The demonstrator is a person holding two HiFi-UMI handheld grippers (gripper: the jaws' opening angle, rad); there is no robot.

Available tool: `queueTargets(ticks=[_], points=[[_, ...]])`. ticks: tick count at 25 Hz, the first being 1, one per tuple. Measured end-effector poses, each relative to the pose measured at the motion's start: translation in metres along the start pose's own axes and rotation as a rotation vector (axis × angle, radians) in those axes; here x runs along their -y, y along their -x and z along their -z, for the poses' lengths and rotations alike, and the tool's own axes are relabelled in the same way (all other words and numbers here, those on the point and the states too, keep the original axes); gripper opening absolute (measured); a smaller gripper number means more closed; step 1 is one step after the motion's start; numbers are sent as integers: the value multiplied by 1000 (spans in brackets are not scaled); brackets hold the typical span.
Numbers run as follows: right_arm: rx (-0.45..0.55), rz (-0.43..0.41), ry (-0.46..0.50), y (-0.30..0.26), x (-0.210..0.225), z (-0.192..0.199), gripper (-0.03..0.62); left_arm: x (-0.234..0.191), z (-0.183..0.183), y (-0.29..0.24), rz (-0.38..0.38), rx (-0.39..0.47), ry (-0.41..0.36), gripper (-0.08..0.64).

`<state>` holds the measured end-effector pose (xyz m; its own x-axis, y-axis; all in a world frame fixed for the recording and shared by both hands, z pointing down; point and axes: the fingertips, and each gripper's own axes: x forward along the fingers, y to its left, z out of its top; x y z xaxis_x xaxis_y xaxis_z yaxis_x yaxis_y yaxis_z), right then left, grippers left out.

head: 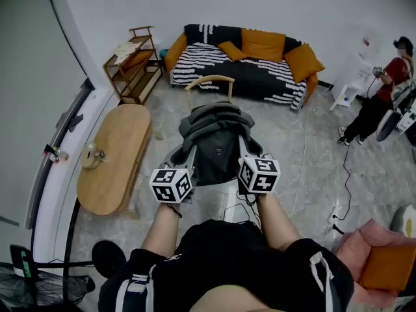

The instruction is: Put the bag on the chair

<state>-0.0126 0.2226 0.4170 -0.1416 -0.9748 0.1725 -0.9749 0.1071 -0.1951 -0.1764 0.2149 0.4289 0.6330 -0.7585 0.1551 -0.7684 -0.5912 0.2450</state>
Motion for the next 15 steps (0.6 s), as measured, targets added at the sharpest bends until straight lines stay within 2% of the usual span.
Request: queueTargets(ticks=[7,15], points=[[3,40,-29,-6,-41,12,74,-38,-6,20,43,-6,-16,78],[0,61,-24,-27,-47,9,75,-58,-11,7,69,-1,5,78]])
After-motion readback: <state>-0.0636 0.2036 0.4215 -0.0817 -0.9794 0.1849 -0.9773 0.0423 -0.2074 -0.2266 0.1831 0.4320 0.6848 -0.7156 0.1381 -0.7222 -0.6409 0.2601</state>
